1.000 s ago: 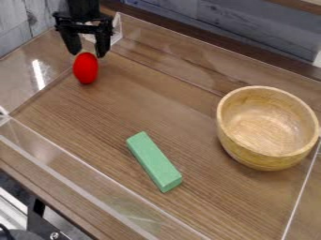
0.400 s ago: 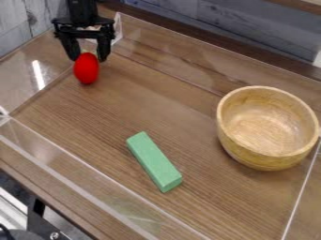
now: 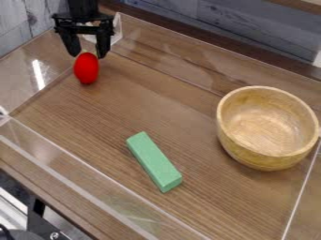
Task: Move the red object to the right side of the table
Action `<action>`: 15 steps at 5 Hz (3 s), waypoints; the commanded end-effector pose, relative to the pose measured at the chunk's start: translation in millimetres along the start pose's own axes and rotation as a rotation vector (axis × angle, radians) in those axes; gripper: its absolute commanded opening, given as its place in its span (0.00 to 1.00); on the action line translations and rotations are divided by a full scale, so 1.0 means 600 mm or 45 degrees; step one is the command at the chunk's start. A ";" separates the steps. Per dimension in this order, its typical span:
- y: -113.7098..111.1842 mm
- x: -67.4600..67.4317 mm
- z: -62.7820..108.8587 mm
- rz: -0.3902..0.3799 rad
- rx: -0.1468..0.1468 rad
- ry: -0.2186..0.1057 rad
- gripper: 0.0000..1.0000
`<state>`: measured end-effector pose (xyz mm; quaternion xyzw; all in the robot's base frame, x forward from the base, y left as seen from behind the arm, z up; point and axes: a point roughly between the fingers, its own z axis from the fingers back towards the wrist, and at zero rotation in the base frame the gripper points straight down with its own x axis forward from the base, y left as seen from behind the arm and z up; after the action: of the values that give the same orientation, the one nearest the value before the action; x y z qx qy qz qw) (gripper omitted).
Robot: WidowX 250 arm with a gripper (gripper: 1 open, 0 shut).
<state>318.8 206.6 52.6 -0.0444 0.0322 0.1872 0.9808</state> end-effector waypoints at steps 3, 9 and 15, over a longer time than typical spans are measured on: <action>0.009 0.005 0.040 -0.033 0.019 -0.066 1.00; 0.001 0.009 0.061 -0.213 -0.032 -0.057 1.00; -0.003 0.028 0.052 -0.113 -0.048 -0.073 1.00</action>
<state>329.7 207.7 57.5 -0.0762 0.0325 0.1483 0.9855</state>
